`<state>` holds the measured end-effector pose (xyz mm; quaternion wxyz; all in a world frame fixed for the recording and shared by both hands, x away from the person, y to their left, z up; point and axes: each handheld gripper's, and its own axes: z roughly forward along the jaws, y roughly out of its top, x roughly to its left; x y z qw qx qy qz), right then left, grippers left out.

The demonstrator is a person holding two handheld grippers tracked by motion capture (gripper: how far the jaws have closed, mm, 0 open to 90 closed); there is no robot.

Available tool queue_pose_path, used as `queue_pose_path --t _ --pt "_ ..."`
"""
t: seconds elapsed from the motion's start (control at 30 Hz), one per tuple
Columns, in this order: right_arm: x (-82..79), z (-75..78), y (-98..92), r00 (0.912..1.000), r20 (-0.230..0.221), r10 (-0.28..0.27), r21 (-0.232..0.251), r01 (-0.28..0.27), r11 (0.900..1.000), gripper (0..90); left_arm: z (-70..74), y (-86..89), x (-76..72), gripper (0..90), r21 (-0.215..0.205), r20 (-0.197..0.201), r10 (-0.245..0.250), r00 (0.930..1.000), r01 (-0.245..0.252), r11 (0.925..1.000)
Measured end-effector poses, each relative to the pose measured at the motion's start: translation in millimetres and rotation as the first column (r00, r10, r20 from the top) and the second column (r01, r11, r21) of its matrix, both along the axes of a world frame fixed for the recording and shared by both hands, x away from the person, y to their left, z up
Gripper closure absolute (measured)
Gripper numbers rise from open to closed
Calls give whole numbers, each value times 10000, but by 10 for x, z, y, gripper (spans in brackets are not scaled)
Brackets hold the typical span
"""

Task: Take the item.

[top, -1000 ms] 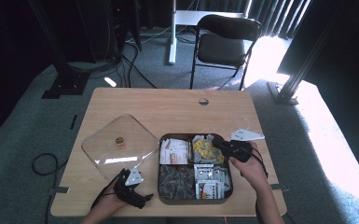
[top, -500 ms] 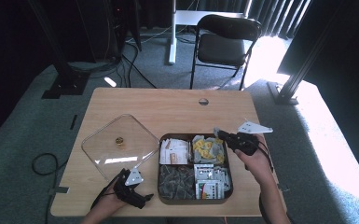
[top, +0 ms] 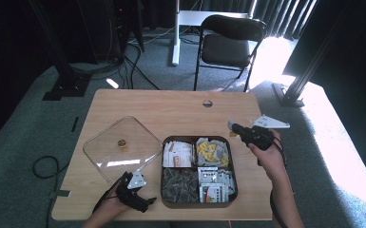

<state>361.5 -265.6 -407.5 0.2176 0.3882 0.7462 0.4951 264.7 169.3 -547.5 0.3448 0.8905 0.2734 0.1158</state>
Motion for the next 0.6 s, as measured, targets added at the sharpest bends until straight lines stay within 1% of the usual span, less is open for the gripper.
queue_pose_path --t 0.3,0.6 --pt "64 14 -212 9978 5 -669 217 669 9975 868 0 0 0 3 -2 -3 -2 10000 2 10000" --pt "170 -17 -397 9911 -109 -1324 94 1325 9911 868 0 0 0 3 -2 -1 0 10000 0 10000"
